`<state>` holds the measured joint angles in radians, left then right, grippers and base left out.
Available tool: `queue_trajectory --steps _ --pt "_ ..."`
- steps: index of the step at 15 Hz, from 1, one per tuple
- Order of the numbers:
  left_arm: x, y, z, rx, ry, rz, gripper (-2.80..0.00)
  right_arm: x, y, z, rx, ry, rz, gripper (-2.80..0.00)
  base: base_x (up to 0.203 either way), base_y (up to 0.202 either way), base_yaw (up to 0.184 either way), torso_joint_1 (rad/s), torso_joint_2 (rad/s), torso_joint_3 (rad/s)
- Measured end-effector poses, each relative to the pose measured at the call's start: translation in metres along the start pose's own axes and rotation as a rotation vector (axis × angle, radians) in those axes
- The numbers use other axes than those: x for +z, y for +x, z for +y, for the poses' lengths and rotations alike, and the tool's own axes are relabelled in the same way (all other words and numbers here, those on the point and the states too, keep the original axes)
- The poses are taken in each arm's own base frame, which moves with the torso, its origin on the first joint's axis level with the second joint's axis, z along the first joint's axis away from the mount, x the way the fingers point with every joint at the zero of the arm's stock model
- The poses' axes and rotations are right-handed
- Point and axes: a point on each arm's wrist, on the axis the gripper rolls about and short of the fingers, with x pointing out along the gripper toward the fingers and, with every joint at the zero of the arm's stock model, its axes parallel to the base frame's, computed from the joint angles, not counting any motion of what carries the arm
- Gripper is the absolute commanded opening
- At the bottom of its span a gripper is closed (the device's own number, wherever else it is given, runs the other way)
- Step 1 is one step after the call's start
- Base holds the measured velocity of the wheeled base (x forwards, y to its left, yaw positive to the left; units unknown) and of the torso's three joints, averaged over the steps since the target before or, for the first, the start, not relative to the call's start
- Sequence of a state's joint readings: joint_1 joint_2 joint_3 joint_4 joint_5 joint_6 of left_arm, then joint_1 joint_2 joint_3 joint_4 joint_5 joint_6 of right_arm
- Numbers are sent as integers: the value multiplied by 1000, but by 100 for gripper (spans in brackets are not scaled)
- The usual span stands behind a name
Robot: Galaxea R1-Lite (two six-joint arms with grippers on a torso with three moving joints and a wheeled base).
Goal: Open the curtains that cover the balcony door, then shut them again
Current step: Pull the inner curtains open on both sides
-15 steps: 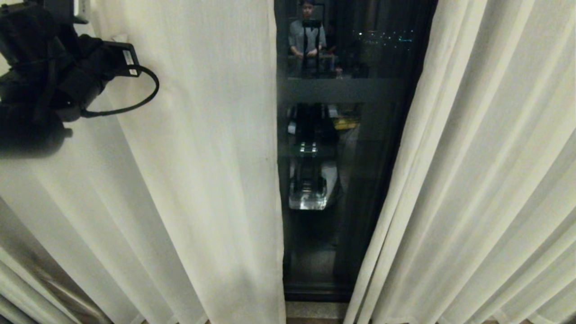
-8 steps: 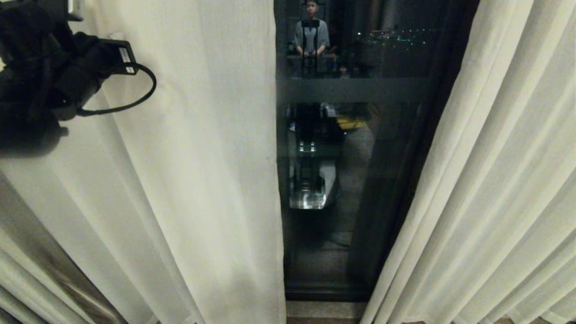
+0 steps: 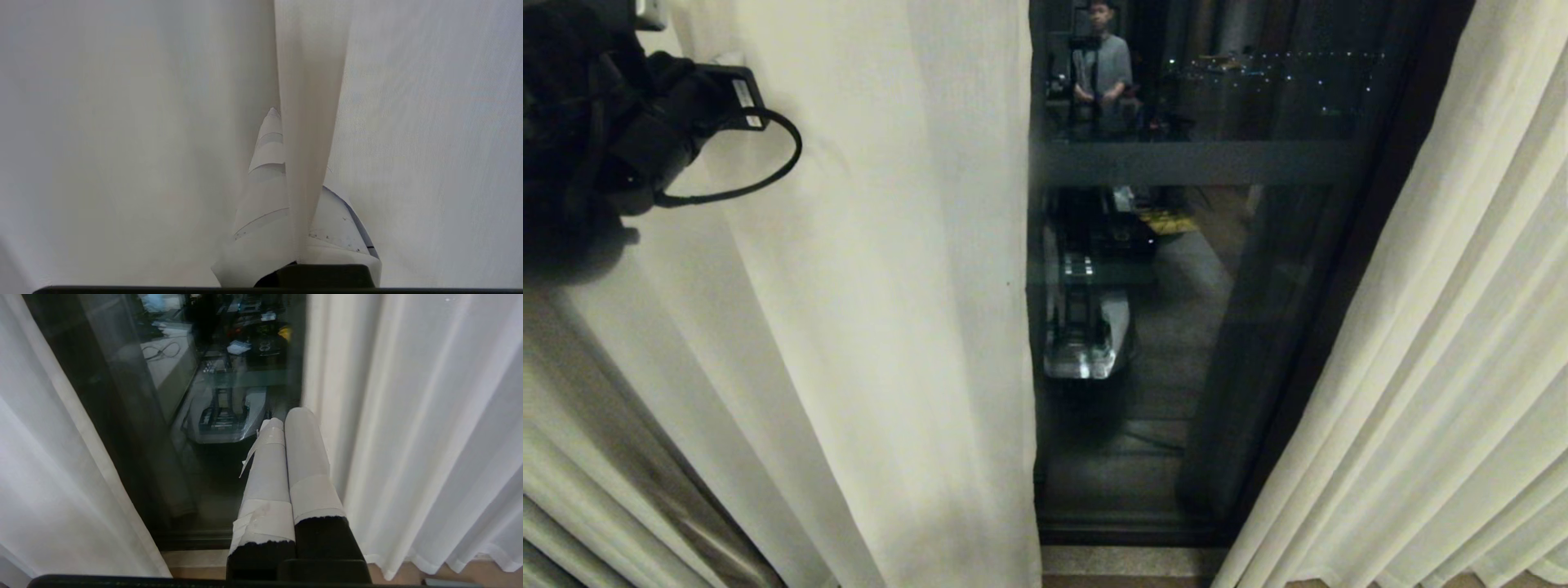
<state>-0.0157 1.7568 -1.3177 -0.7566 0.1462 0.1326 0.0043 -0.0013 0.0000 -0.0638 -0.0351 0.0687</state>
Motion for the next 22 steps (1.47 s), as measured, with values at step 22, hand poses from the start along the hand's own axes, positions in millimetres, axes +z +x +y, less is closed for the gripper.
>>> queue_trajectory --steps 22 --pt "-13 18 38 1 -56 -5 -280 0 0 0 0 0 0 -280 0 73 -1 1 1 1"
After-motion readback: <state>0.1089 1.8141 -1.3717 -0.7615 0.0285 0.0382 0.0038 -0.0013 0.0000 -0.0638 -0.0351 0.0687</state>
